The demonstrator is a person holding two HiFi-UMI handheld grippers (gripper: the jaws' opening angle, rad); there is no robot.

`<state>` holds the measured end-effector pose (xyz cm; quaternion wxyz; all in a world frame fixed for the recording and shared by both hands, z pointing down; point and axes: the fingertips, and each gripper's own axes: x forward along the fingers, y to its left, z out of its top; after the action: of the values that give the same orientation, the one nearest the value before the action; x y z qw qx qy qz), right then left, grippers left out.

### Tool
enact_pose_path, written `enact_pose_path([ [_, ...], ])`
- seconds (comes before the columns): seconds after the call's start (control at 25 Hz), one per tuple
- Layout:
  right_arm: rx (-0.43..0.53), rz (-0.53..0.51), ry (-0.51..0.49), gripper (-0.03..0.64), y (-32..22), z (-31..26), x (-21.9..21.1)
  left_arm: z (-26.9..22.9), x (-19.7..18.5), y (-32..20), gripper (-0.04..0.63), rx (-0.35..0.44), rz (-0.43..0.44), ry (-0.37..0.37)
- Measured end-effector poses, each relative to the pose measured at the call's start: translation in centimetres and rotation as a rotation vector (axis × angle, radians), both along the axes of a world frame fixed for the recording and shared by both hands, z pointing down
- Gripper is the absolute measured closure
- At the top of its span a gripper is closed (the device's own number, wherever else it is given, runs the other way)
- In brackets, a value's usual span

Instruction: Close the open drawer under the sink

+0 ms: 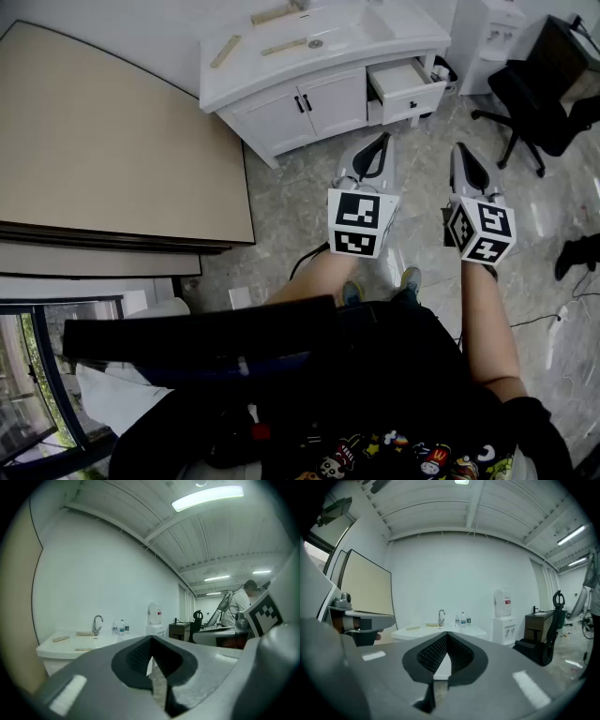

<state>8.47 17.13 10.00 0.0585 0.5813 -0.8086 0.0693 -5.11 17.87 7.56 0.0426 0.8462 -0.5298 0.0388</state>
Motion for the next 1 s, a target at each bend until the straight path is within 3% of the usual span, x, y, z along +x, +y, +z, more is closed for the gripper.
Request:
enact_pose_path([
  [0.28,0.008,-0.025,0.001,0.592,-1.7,0.8,1.0,0.9,0.9,-1.7,0.595,-0.016,-0.007,0.007],
  [0.56,-0.008,-0.094,0.027,0.592,-5.7,4.0,5.5,3.2,5.5,-5.7,0.595,-0.024,-0.061,-0.004],
  [0.76,-0.047,-0.158,0.049,0.591,-11.6,7.3,6.5,5.2,7.1,-11.3,0.595,-0.036,-0.081,-0.019],
  [1.0,-0.108,-0.122,0.046,0.589,-20.3,12.4,5.7,8.6,5.7,-20.3,0.595,-0.052,-0.044,-0.043],
])
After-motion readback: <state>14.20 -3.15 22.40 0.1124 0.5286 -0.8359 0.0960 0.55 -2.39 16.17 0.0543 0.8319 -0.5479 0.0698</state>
